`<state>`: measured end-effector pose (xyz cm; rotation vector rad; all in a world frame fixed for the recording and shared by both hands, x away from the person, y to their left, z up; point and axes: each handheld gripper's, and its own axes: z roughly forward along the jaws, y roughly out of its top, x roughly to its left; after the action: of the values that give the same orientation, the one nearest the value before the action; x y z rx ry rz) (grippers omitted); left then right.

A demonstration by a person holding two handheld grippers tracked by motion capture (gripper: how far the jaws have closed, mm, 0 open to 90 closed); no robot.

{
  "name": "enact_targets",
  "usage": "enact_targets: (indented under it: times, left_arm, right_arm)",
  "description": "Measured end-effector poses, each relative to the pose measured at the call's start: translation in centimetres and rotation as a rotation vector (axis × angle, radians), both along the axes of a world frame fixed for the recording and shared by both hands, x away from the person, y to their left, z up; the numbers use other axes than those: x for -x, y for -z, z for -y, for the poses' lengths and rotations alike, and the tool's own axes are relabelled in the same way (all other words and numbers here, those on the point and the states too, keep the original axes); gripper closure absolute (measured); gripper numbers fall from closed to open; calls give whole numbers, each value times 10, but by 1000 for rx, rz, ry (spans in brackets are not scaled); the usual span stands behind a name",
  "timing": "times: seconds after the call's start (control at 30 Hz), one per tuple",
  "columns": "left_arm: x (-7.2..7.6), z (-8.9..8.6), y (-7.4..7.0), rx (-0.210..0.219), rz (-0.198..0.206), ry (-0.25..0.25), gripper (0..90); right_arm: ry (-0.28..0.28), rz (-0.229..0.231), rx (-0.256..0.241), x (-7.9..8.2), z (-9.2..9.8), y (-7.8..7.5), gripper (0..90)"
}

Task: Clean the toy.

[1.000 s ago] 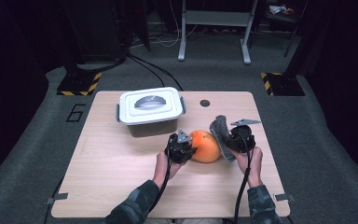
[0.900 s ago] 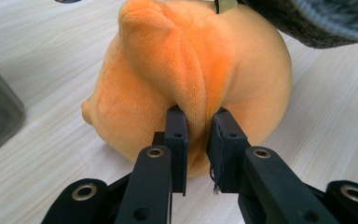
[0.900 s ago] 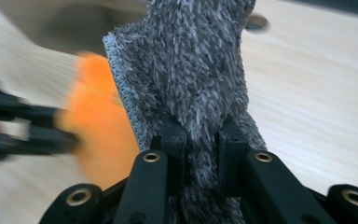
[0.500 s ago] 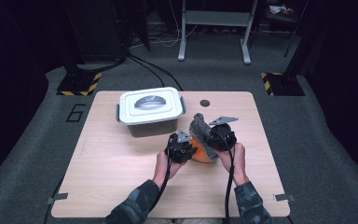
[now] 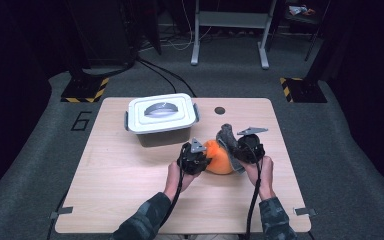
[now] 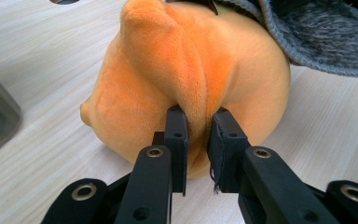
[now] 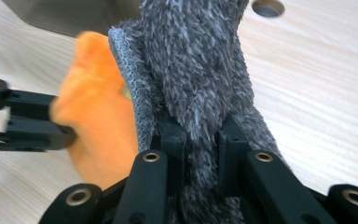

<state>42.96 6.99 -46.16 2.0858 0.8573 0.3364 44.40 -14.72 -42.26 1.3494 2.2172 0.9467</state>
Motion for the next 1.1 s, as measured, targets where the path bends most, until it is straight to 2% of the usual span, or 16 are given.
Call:
enact_targets:
  times: [0.37,0.5,0.77,0.87,0.9,1.1]
  left_arm:
    - [-1,0,1,2,-3,2,786]
    - [0,0,1,-1,-5,4,786]
    - [0,0,1,-1,-5,2,785]
    - [-1,-1,1,-2,-5,-2,784]
    - [-1,-2,1,-1,-6,-3,783]
    - [-2,-4,1,0,-11,-3,780]
  right_arm:
    - [73,-70,18,-7,22,28,765]
    - [83,-101,7,-9,26,42,765]
    - [100,-173,30,-14,30,65,764]
    - [101,-156,30,-13,31,60,764]
    - [102,-133,30,-11,32,57,765]
    - [86,-40,-17,2,33,21,766]
